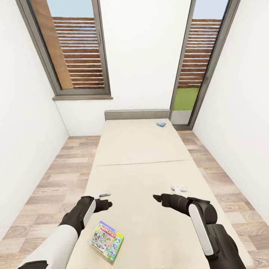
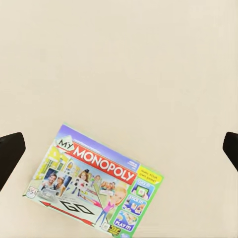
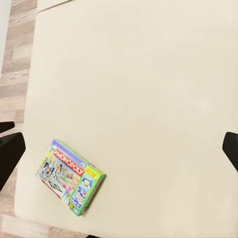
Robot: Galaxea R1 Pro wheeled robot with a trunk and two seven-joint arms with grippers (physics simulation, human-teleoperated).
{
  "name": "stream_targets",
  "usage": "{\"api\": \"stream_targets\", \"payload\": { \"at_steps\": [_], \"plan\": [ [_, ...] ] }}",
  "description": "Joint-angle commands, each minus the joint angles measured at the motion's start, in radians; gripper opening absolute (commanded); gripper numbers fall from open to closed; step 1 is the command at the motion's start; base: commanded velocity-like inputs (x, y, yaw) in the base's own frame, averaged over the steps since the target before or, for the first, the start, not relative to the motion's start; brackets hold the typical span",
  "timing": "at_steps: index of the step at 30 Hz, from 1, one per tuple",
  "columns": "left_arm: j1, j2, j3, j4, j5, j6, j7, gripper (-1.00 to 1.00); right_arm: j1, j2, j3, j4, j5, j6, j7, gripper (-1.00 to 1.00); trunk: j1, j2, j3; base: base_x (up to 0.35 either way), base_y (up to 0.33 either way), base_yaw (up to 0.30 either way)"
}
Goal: Put all the toys in the child's room - the three board games (two on the bed and one on the table), the two jigsaw puzzles on the table, and the tennis ball on the table - inside the toy box on the table in the child's room.
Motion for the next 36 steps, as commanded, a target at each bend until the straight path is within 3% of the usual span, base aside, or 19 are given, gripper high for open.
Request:
{"api": "stream_targets", "payload": {
  "at_steps": [1,36],
  "plan": [
    [-0.001,-0.001,0.007,-0.002,0.001,0.006,-0.003,1.00,-0.001,0.000,-0.001,-0.001,0.008,0.005,0.008,1.00,0.000,-0.002,-0.003,0.000,0.000,0.000],
    [-0.001,-0.001,0.001,-0.003,0.002,0.004,-0.004,1.00,0.002,0.012,0.004,-0.001,0.008,0.004,0.007,1.00,0.000,-0.002,-0.061,0.000,0.000,0.000]
  ]
}}
